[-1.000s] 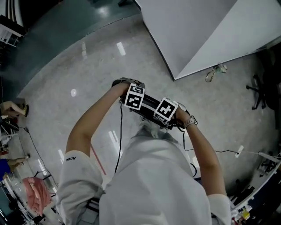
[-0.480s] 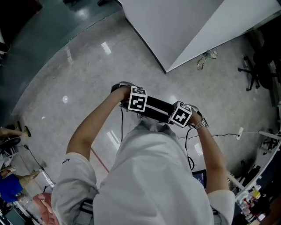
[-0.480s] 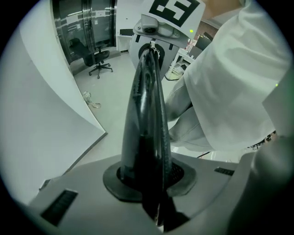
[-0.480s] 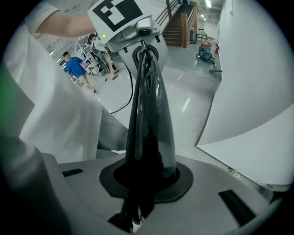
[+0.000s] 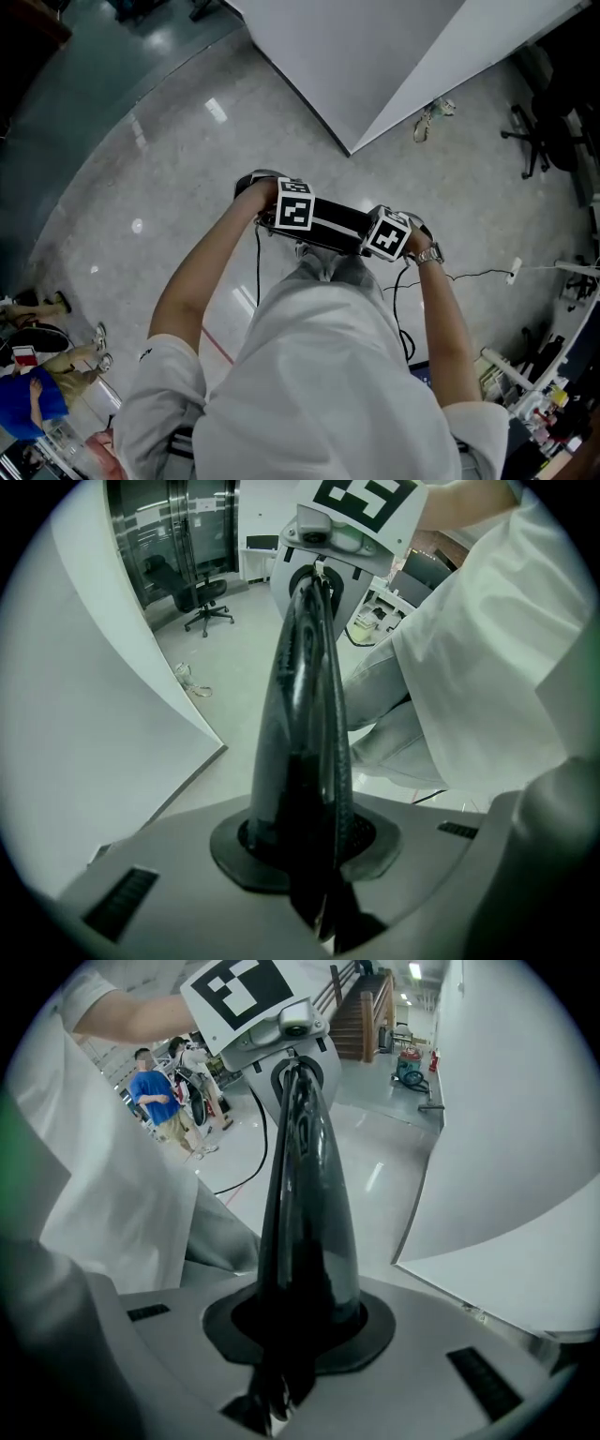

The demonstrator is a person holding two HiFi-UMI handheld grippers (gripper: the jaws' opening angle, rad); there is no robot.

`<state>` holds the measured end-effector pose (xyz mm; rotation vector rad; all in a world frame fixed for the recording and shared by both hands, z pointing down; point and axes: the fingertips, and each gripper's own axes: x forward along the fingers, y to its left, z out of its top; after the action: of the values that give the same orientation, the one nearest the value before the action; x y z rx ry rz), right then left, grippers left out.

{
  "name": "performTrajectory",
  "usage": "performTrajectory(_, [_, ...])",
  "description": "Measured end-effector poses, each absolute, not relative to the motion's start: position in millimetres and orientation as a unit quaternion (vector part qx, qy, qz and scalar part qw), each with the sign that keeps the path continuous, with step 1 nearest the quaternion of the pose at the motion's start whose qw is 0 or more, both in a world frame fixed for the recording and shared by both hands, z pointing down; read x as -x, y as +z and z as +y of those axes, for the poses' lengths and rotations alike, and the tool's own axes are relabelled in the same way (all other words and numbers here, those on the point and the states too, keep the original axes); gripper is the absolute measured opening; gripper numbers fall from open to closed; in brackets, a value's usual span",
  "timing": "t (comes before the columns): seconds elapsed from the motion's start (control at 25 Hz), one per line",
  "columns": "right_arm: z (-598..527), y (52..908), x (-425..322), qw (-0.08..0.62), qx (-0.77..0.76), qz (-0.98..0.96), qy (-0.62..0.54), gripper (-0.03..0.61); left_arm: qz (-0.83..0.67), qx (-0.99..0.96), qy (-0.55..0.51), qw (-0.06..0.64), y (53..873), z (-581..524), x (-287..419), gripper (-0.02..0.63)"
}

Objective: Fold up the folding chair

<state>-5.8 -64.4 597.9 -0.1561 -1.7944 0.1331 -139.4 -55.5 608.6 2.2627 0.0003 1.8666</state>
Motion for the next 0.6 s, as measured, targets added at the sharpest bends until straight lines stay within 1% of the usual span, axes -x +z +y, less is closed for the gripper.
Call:
performTrajectory(0.24, [-85.7,585.0,32.0,0.607,0.014,-0.792,0.065,0.067,0.003,-0.767,0.64,0.043,597.2,-94.1,165.9,0.086])
performTrajectory(0.32, [-94.8,586.1,36.9,0.589,-0.003,-0.802,0.103,0.069,0.009,-0.767,0.641,0.02,596.4,-110.5,171.5,0.087])
performTrajectory(0.4, [-103.4,587.8,43.9,0.567,-0.02,-0.811,0.142,0.087,0.015,-0.767,0.642,-0.001,595.7,-126.1,178.5,0.089])
performTrajectory(0.6, [-127.1,579.5,51.1,0.554,-0.056,-0.819,0.142,0.086,0.027,-0.76,0.648,-0.026,585.4,-155.3,184.1,0.091])
